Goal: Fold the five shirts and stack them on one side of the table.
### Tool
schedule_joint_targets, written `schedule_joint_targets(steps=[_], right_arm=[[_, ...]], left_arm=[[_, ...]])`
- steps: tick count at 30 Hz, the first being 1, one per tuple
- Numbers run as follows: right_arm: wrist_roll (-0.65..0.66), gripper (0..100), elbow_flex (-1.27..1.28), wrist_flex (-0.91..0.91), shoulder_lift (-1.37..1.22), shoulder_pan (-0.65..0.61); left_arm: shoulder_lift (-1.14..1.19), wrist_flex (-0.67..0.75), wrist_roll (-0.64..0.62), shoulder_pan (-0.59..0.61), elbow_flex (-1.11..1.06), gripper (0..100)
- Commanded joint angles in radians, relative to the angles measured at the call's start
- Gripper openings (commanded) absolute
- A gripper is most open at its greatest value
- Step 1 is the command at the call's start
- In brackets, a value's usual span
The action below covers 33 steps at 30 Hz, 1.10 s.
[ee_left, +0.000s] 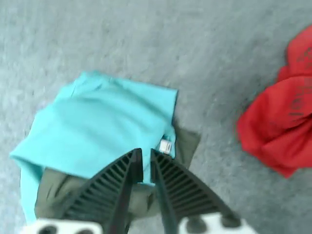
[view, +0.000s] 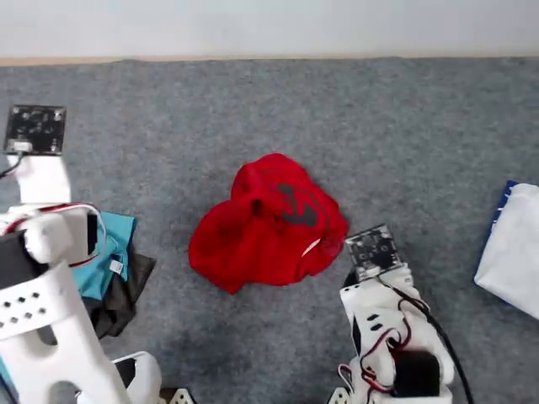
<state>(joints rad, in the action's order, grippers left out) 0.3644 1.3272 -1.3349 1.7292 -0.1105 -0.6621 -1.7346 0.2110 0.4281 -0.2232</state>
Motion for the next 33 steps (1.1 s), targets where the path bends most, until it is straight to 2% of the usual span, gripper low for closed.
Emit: schedule_joint_targets(steps=[1, 8, 12, 14, 17, 24, 33], right_arm=[[0.029, 0.9, -0.152, -0.013, -0.183, -0.039], [0.041, 1.1, -0.483, -0.119, -0.751, -0.154], [0.203, 0.9, -0.634, -0.179, -0.986, -0.251], [0.272, 1.1, -0.677, -0.18, -1.063, -0.282], [0.29, 2.6, -0.713, -0.176, -1.167, -0.315], [0.293, 23.2, -0.741, -0.14, -1.346, -0.427], [0.295, 24.2, -0.744, 0.036, -1.538, -0.49]], left_arm=[[-0.023, -0.018, 0.017, 0.071, -0.022, 2], [-0.018, -0.018, 0.018, 0.117, -0.041, 2], [-0.017, -0.018, 0.018, 0.118, -0.042, 2], [-0.015, -0.018, 0.018, 0.118, -0.042, 2], [-0.015, -0.017, 0.018, 0.117, -0.044, 2], [-0.017, 0.002, 0.02, 0.118, -0.099, 2], [-0.021, 0.006, 0.02, 0.118, -0.127, 2]])
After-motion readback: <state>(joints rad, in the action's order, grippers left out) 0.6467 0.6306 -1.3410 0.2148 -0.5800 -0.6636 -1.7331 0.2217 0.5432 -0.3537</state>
